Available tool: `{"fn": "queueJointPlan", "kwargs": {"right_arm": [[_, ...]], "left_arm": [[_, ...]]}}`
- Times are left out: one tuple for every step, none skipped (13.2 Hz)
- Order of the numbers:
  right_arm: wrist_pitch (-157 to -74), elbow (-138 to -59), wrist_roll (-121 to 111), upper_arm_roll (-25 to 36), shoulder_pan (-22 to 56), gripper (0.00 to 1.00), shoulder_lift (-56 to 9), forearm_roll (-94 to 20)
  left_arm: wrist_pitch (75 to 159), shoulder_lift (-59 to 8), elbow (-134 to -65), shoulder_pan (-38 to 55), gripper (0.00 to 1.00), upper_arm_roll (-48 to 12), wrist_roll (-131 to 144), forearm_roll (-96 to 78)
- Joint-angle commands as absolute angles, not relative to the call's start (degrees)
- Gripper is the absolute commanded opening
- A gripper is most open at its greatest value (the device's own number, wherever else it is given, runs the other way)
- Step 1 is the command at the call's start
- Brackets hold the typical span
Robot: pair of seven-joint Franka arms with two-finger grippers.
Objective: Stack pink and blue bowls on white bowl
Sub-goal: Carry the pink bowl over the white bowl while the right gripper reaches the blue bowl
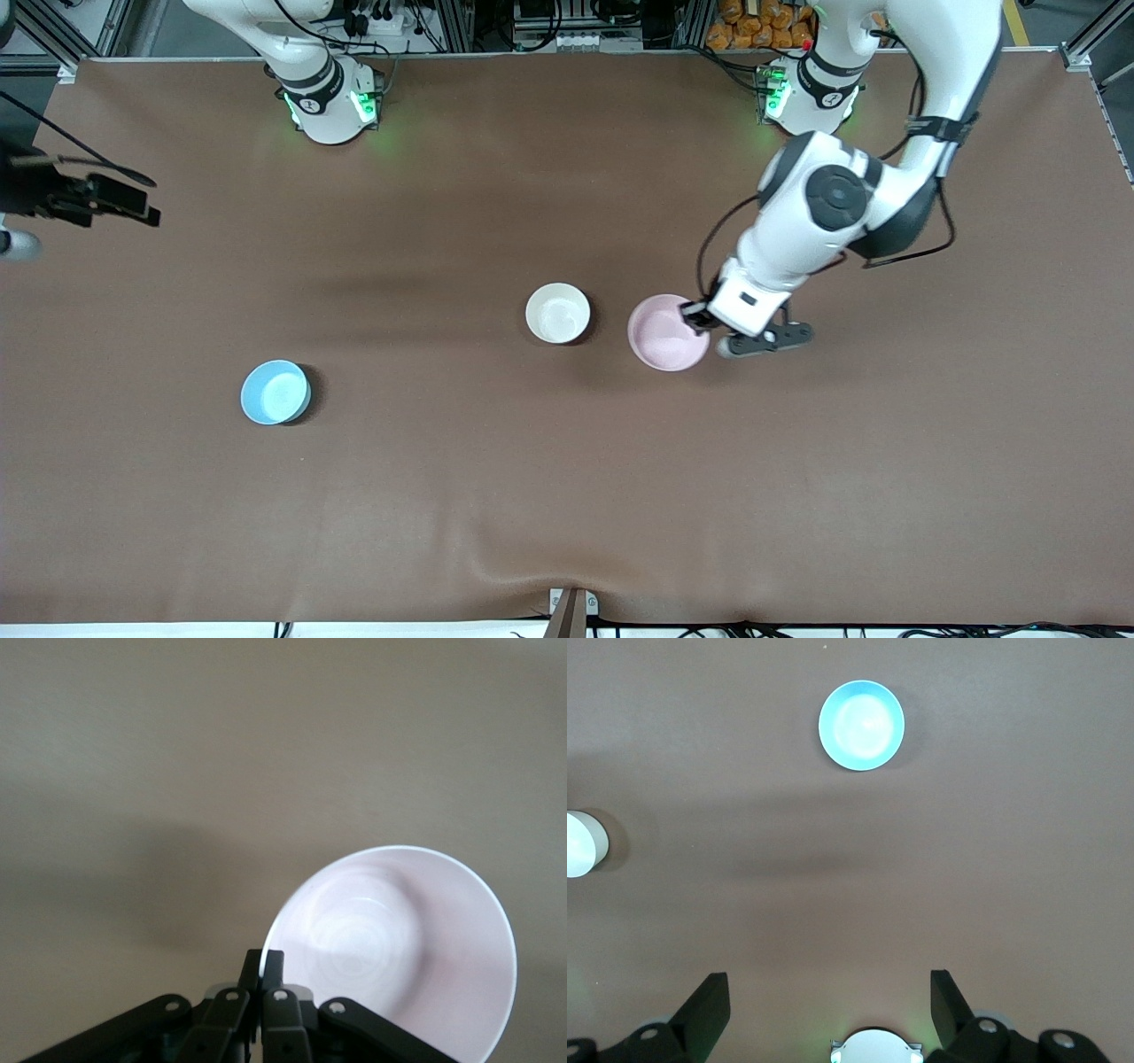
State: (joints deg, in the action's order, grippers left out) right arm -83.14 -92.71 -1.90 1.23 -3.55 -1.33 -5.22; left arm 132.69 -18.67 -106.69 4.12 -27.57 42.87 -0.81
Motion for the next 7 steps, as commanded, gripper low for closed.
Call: {"fn": "queueJointPlan", "kwargs": {"right_arm": [[-86.03, -91.85, -2.20, 0.62, -3.69, 1.00, -6.66, -5.63], [-87.18, -92.02, -2.11, 0.70, -3.52, 1.00, -8.16, -5.62], [-89.10, -92.37, -2.11, 0.62, -3.52, 1.00, -10.17, -5.62], [-91.21, -92.55, -2.11, 0.62, -3.69, 1.00, -12.37, -5.62], [-93.49, -92.46, -2.11, 0.70, -3.87, 1.00, -14.74, -5.62], [-95.95, -92.55, -2.11, 0.70, -4.04, 1.00, -16.94, -5.62], [-97.98, -92.55, -2.11, 0.70, -4.22, 1.00, -19.05, -5.62]], "left_arm": [[131.40, -21.18, -101.88, 6.31, 0.00, -27.33, 46.83, -0.09], [131.40, -21.62, -100.91, 7.02, 0.00, -27.33, 48.41, -0.09], [131.31, -21.88, -100.20, 7.38, 0.00, -27.33, 48.95, -0.09], [131.31, -21.97, -99.85, 7.73, 0.00, -27.33, 49.65, -0.09], [131.31, -21.97, -99.50, 8.87, 0.00, -27.25, 50.70, -0.09], [131.31, -22.32, -99.06, 9.66, 0.00, -27.25, 51.84, -0.09], [131.31, -22.32, -98.79, 9.93, 0.00, -27.25, 52.90, 0.09]]}}
